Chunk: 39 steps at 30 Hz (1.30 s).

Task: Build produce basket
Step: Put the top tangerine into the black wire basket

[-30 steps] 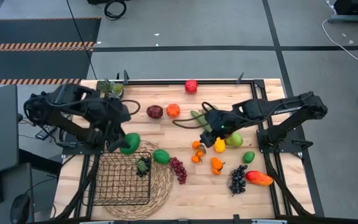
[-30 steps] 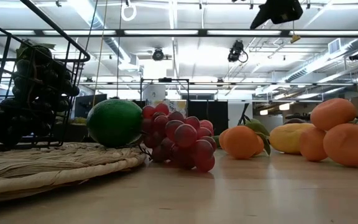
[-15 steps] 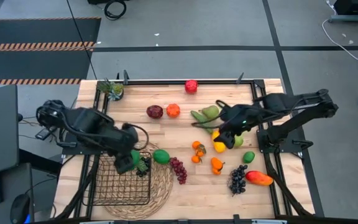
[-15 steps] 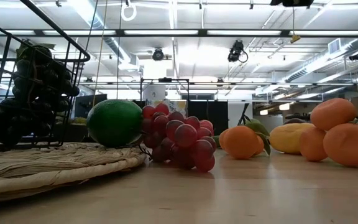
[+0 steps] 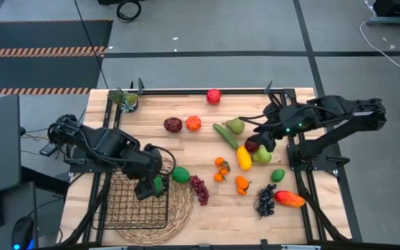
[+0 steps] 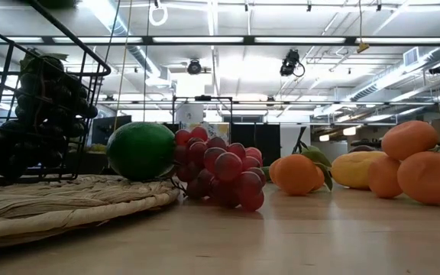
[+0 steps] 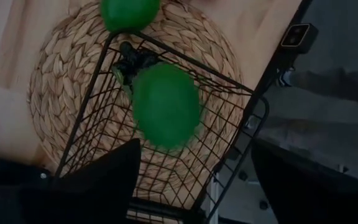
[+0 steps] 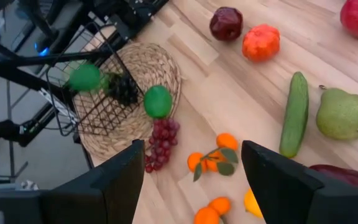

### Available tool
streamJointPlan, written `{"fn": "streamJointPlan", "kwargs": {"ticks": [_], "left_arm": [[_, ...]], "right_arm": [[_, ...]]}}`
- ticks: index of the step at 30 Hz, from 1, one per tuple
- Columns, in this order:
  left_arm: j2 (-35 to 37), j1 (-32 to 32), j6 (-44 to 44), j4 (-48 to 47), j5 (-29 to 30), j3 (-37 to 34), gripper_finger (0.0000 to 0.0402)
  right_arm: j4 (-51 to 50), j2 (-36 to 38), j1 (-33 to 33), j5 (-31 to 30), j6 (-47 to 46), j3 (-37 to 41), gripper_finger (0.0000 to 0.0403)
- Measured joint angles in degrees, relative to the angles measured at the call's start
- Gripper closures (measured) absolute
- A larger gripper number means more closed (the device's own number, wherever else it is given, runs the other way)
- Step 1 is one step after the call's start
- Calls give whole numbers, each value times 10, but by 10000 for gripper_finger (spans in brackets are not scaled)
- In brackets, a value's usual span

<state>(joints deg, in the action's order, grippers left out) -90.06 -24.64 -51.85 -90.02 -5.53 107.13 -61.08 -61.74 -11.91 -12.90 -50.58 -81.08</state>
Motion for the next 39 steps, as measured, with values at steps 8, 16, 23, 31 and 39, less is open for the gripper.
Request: {"fn": "streamJointPlan", "kwargs": {"ticks": [8,16,23,31,39], "left_arm": [[0,17,40,0,-1,0,89],[0,64,96,14,21,0,98],[-6,127,154,112,39,1,98],[-71,169,253,131,41,0,105],[-131,170,287,207,40,0,109]], "right_arm": [[-2,-1,0,-9,-13,0,133],[-37,-5,0,6,-23,0,133],[-42,-13,0,6,-38,0,133],[-53,-27,0,5,-39,0,133],[-124,-29,-19,16,-80,0,133]]}}
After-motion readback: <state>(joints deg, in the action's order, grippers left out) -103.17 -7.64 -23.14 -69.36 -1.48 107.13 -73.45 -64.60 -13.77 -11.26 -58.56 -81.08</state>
